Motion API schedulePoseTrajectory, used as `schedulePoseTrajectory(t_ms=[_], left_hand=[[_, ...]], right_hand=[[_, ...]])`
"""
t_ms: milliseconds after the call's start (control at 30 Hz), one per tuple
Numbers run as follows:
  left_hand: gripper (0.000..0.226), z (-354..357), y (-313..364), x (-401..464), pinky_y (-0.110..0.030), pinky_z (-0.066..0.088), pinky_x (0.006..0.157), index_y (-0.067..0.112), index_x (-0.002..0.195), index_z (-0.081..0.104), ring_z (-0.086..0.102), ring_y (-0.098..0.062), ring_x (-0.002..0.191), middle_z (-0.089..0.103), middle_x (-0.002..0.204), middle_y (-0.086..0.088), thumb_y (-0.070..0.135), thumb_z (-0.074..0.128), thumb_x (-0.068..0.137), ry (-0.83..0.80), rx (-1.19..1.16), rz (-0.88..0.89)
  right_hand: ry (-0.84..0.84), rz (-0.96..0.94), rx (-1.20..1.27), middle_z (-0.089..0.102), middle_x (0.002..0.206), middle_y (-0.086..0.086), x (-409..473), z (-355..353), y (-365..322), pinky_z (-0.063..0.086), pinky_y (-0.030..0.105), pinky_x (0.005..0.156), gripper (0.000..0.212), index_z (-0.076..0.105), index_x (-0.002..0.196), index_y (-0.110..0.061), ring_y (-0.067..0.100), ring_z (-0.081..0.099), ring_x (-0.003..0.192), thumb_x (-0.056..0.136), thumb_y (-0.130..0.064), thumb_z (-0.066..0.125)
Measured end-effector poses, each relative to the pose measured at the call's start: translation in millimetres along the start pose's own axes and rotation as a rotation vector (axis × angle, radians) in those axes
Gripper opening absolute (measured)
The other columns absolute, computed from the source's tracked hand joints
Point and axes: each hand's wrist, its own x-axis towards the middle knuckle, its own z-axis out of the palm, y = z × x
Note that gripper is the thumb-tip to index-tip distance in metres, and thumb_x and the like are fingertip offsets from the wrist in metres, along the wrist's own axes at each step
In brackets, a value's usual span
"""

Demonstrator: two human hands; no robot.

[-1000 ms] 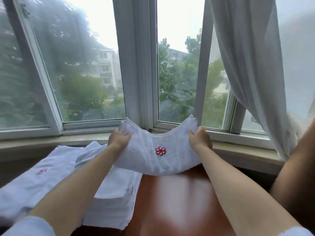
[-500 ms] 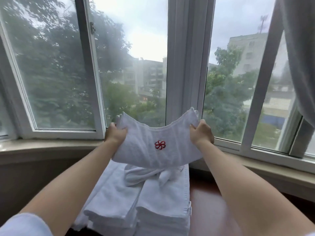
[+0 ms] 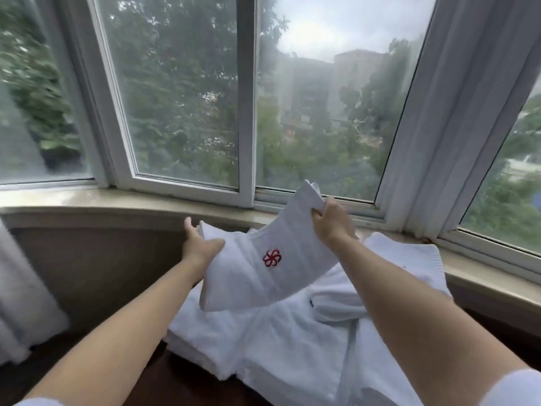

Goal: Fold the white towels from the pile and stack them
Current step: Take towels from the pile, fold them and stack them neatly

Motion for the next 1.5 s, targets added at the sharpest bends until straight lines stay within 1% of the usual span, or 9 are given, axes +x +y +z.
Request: schedulePoseTrajectory(t_ms=[100,167,667,900,1067,1133,1233,1333,1500], left_hand=[[0.041,-21.2,-26.6,22.9,-0.033,0.044,0.07,0.014,0.113,0.052,0.056,-0.026,0.09,0.056,0.111,-0.008,-0.001,0.059,0.075,-0.043,0.019,-0.164],[0.026,-32.1,-40.9,34.9,-0.031,0.043,0.062,0.012,0.094,0.052,0.056,-0.027,0.078,0.057,0.096,-0.014,-0.004,0.056,0.074,-0.08,-0.043,-0.312],[0.042,-55.3,-114.9,42.5,-0.04,0.059,0.073,0.003,0.112,0.063,0.069,-0.032,0.094,0.072,0.102,-0.018,-0.015,0.059,0.074,-0.329,-0.195,-0.882],[0.041,-63.8,-119.3,40.3,-0.04,0.06,0.075,0.015,0.109,0.067,0.072,-0.027,0.089,0.075,0.098,-0.009,-0.008,0.071,0.074,-0.58,0.042,-0.842],[0.051,-74.1,-122.0,59.2,-0.035,0.058,0.08,0.021,0.122,0.06,0.066,-0.023,0.106,0.067,0.119,-0.007,0.042,0.076,0.079,-0.631,0.056,-0.873],[0.041,-71.0,-122.0,66.4,-0.027,0.057,0.074,0.021,0.109,0.068,0.066,-0.014,0.094,0.071,0.102,0.002,0.052,0.068,0.082,-0.664,0.052,-0.826],[0.02,-65.1,-122.7,73.6,-0.023,0.054,0.059,0.009,0.101,0.071,0.07,-0.011,0.071,0.073,0.078,0.003,0.024,0.067,0.088,-0.616,0.109,-0.747],[0.027,-68.9,-118.3,77.7,-0.03,0.057,0.076,0.006,0.11,0.07,0.071,-0.021,0.096,0.074,0.102,-0.007,0.004,0.069,0.083,-0.728,0.202,-0.718],[0.05,-71.9,-121.5,75.2,-0.038,0.057,0.082,0.015,0.121,0.061,0.069,-0.025,0.104,0.071,0.113,-0.006,-0.008,0.069,0.077,-0.876,0.168,-0.757]], right_hand=[[-0.064,-0.049,-0.068,0.063,0.114,0.013,14.2,47.9,-20.0,0.036,0.036,0.073,0.024,0.051,0.106,-0.012,0.035,0.059,0.107,0.094,-0.033,0.048],[-0.094,-0.086,-0.119,0.062,0.115,0.011,26.0,72.3,-28.7,0.034,0.035,0.074,0.02,0.049,0.102,-0.014,0.034,0.059,0.107,0.095,-0.033,0.047],[-0.152,-0.238,-0.384,0.065,0.1,0.011,98.5,223.5,-17.0,0.031,0.037,0.085,0.015,0.046,0.092,-0.015,0.03,0.058,0.094,0.097,-0.03,0.046],[-0.165,-0.201,-0.348,0.06,0.116,0.015,110.2,248.2,-15.8,0.026,0.041,0.101,0.026,0.053,0.111,-0.01,0.032,0.05,0.113,0.096,-0.031,0.048],[-0.371,0.022,-0.328,0.013,0.154,0.012,82.9,258.7,1.0,0.001,0.048,0.115,0.065,0.022,0.145,-0.024,0.031,0.007,0.143,0.09,-0.036,0.054],[-0.42,0.182,-0.266,0.004,0.156,0.011,75.1,258.1,8.5,0.006,0.048,0.116,0.067,0.017,0.148,-0.026,0.031,0.001,0.144,0.092,-0.043,0.049],[-0.46,0.305,-0.23,0.009,0.154,0.013,67.0,257.8,9.1,0.016,0.048,0.114,0.064,0.02,0.148,-0.023,0.031,0.004,0.143,0.093,-0.049,0.041],[-0.421,0.28,-0.197,0.01,0.154,0.012,63.6,256.8,6.5,0.026,0.048,0.11,0.053,0.031,0.143,-0.018,0.031,0.008,0.142,0.095,-0.037,0.043],[-0.337,0.181,-0.137,0.023,0.146,0.012,68.7,252.6,4.1,0.038,0.036,0.079,0.036,0.052,0.12,-0.006,0.034,0.029,0.128,0.086,0.004,0.044]])
